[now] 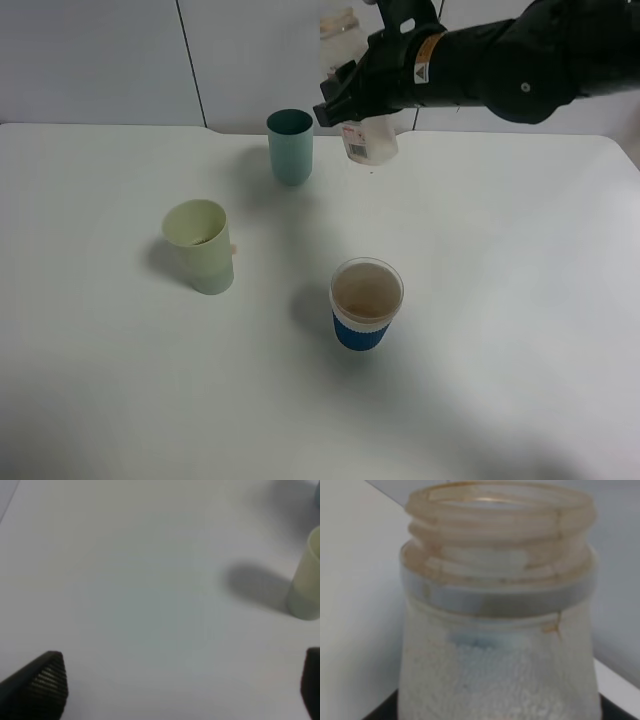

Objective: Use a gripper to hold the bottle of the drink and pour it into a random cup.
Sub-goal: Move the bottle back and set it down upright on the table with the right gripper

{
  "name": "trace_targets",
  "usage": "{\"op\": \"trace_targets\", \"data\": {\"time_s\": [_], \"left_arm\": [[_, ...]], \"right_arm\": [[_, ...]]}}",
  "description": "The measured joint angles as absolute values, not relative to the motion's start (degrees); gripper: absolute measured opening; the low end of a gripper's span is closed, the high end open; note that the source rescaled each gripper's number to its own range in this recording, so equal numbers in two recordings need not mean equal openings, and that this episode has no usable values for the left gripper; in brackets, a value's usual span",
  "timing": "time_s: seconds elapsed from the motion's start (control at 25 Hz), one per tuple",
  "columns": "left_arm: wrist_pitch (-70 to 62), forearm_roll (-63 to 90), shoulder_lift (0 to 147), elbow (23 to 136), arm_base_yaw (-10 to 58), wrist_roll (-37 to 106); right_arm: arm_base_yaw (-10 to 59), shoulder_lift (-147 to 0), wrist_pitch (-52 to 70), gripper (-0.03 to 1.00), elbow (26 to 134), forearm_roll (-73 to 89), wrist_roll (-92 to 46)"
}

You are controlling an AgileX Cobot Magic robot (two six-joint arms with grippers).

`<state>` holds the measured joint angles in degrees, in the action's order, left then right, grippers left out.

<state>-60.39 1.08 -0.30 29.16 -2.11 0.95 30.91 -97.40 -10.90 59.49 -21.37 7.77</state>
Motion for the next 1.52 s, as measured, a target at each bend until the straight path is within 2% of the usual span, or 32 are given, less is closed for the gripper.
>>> {"op": "trace_targets", "data": {"time_s": [0.28, 0.6, 1.16, 1.52], "left_arm": [[-60.39, 1.08, -0.30, 29.16, -2.11, 0.95], [-60.39, 1.08, -0.30, 29.16, -2.11, 0.95], [-60.39, 1.08, -0.30, 29.16, -2.11, 0.95], [-60.39, 1.08, -0.30, 29.16, -2.11, 0.95]], "right_arm": [[27.88, -97.52, -26.28, 0.03, 51.79, -20.41, 5.64], [24.29, -102.68, -30.12, 0.03, 51.38, -15.20, 4.33], [23.85, -113.59, -41.75, 0.03, 51.43, -12.55, -5.84], [23.43, -118.59, -52.03, 0.03, 51.43, -12.51, -6.53]]}}
